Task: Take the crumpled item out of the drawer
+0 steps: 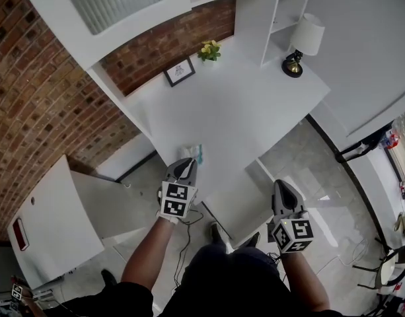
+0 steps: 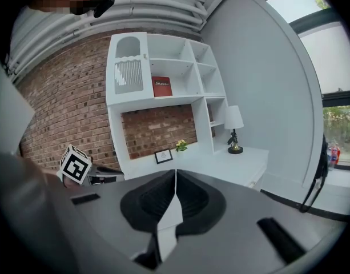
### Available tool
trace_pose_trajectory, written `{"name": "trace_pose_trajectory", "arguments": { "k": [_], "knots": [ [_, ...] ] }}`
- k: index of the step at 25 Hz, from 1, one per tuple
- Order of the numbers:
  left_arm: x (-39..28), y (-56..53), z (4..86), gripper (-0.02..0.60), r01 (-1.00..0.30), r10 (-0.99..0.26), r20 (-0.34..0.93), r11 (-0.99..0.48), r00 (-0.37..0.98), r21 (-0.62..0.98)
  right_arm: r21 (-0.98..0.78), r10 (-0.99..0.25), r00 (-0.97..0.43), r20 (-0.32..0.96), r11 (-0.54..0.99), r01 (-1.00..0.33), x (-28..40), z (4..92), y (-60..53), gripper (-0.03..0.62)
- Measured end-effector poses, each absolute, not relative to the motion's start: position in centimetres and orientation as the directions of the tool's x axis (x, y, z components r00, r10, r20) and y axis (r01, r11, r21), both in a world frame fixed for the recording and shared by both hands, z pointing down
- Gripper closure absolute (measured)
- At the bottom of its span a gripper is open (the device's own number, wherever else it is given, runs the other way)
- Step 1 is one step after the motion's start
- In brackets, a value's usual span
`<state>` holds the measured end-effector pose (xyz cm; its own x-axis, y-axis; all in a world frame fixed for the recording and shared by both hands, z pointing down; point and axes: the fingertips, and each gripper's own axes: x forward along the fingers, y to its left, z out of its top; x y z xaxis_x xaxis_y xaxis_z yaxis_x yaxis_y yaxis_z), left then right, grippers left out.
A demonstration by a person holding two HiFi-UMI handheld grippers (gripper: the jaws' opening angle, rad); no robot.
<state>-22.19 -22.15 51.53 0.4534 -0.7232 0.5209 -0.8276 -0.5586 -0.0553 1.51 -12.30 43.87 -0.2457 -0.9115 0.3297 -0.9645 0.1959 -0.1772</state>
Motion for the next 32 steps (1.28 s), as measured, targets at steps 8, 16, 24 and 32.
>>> {"name": "trace_pose_trajectory", "arguments": {
  "k": [8,16,24,32],
  "knots": [
    [-16.8,-18.6,42.7,0.552,-0.819,-0.764,0.352,-0.573,0.541,0.016,-0.185,-0.923,-0.298,0.244,0.257,-0.949,2.9,40.2,-12.7,0.594],
    [-14.1,-15.3,36.1,0.554,-0.856,-0.827,0.234,-0.516,0.511,0.045,-0.152,-0.910,-0.386,0.152,0.365,-0.919,3.4,35.1,-12.5,0.594],
    [-12.8,-13.2,30.6,0.555,-0.887,-0.876,0.137,-0.459,0.462,0.051,-0.115,-0.893,-0.447,0.039,0.441,-0.890,4.2,29.8,-12.6,0.594],
    [-13.1,-11.5,29.8,0.554,-0.917,-0.909,0.123,-0.393,0.398,0.061,-0.058,-0.860,-0.510,0.021,0.508,-0.859,3.5,28.3,-11.6,0.594]
  ]
}}
